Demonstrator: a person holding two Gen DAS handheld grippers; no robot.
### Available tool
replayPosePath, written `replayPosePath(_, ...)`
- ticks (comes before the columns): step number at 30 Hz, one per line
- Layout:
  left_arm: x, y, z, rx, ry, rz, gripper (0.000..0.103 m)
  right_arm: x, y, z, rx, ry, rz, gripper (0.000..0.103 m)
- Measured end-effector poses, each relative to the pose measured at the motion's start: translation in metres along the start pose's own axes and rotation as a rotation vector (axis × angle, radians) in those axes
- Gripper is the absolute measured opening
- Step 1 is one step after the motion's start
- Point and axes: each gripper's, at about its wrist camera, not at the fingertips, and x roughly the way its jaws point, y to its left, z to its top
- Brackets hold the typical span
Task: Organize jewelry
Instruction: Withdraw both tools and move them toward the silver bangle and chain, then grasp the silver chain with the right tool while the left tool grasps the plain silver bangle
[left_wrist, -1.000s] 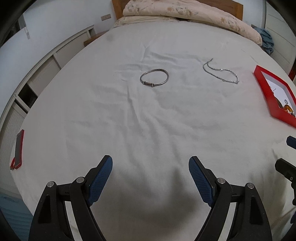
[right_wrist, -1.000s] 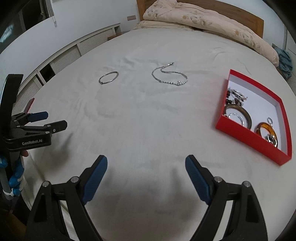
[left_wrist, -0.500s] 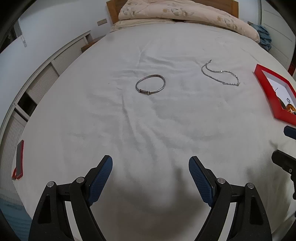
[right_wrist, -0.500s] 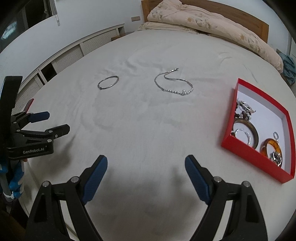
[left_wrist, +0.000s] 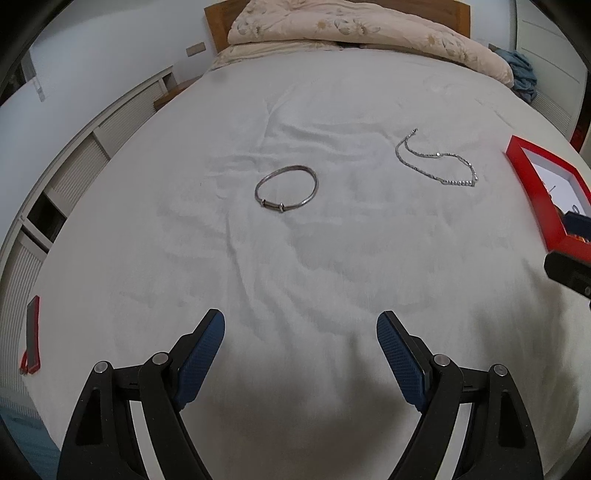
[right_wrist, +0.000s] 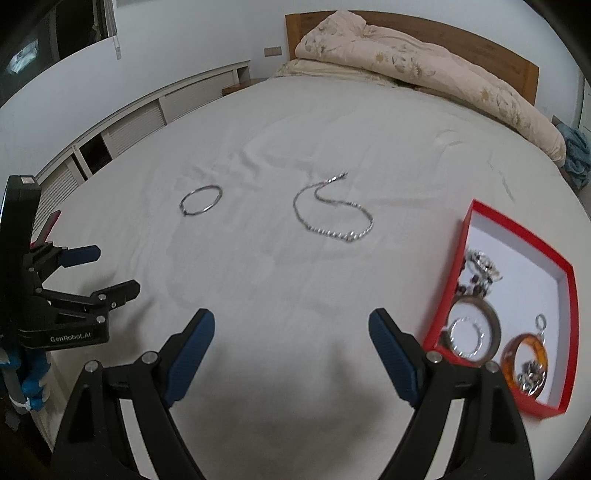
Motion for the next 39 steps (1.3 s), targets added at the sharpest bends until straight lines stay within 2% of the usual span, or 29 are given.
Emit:
replayPosePath(10,0.008,0.001,0.024,0.004,-0.028,0.005,0.084,0.005,-0.016,0.020,-0.015,-0.028,-0.014,0.085)
replayPosePath(20,0.014,0.026,0.053,-0.051,-0.090,0.021,0.084,0.008,-0.041,0.047,0.021,-0.081,-0.038,0.085)
replayPosePath(26,0.021,0.027,0.068,-0.058,-0.113,-0.009,0.084,0.021,-0.049,0.061,0.054,-0.090,-0.024,0.084)
replayPosePath(33,0.038,0.021,0.075,-0.030,-0.099,-0.031,0.080,0.045,-0.050,0.061,0.105,-0.060,-0.002,0.084)
replayPosePath(37,0.048,0.014,0.081,-0.014,-0.096,-0.039,0.077,0.059,-0.053,0.063,0.142,-0.041,-0.016,0.078)
replayPosePath(39,0.052,0.012,0.085,-0.009,-0.097,-0.037,0.076,0.065,-0.057,0.067,0.160,-0.031,-0.025,0.070)
